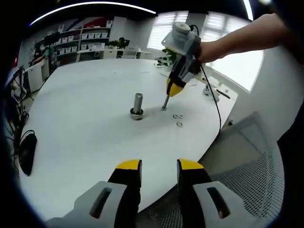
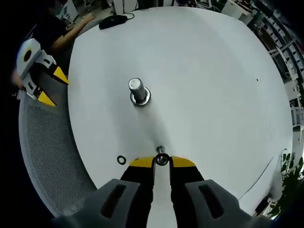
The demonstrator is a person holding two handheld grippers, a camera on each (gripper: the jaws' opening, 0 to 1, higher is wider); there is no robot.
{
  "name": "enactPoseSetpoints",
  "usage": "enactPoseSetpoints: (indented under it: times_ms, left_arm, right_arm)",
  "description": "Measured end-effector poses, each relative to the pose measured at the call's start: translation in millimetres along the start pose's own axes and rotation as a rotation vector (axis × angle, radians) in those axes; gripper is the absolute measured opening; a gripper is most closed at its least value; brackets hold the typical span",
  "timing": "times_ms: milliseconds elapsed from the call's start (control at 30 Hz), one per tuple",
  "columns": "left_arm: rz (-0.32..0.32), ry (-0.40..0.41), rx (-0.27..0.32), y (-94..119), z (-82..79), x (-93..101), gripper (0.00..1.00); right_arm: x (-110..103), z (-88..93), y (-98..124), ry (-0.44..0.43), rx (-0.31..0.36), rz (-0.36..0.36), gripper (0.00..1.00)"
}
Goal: Place the washer onto the threaded stud by aligning its center hole with the stud, sliding it down to the base, and recovering from edge contact or off-axis alignment until the washer reaches the visible bottom stop.
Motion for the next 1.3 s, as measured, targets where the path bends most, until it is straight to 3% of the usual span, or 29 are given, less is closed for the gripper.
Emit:
enactPoseSetpoints:
  times_ms: [833,1300]
  left_arm:
    - [0.000,0.009,0.009,-0.2,-0.7,0.2,0.27]
    - [-0.005,0.019,0.013,0.1,-1.0,-1.4,0.27]
  right_arm:
    - [2.7,14.5,-37.6,0.045,-0.059,-0.026,0.14]
    - [-0.8,17.1,-42.5,0.001,-0.070,-0.026,0.15]
Point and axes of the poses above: the point that each gripper's makers call its tool centre point, and the gripper's own axes: y roughly backward along the fingers, x roughly to its right, z roughly out of its underside, the point moved 2 cm from there along y, roughly backward along the fingers, and after that the axes turned 6 degrees about x, right-handed, at the moved point
